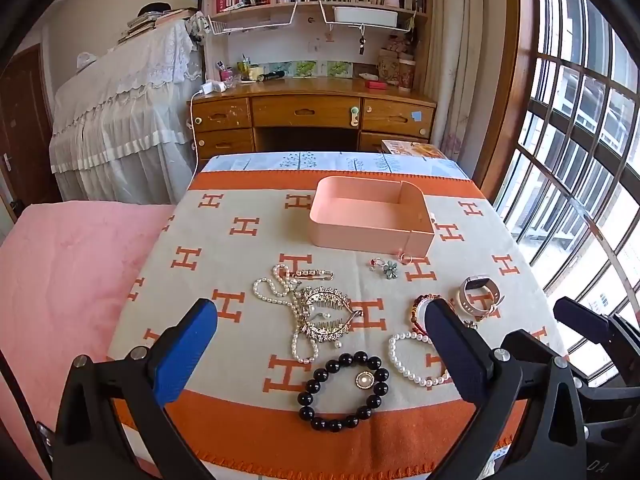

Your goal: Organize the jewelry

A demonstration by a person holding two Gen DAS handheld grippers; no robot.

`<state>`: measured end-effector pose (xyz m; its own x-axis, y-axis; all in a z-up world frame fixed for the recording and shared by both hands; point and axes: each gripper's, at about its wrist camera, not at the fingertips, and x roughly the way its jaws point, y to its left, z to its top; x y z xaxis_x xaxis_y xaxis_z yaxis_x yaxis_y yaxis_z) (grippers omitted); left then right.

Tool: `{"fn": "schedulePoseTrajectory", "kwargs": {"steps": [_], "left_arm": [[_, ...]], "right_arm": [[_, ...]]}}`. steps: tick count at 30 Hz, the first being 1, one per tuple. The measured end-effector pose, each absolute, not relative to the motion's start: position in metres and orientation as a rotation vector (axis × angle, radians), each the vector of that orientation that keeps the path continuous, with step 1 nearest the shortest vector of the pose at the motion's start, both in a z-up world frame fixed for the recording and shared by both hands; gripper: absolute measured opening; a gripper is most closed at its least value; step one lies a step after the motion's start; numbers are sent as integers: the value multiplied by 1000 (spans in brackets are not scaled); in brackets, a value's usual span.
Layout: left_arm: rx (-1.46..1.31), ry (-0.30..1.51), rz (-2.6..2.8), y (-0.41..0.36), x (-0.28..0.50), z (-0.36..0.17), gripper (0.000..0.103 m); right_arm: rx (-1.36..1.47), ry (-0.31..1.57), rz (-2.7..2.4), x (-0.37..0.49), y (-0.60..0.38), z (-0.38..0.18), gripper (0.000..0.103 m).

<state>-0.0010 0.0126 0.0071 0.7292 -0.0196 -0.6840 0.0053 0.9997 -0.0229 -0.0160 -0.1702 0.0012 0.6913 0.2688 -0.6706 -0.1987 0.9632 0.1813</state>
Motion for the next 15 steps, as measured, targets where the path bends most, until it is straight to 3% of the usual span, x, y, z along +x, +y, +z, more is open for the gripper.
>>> {"fn": "schedulePoseTrajectory", "kwargs": {"steps": [15], "left_arm": [[6,753,1,7,-5,1,102]], "right_arm": [[113,720,274,-17,-175,1,85]]}}
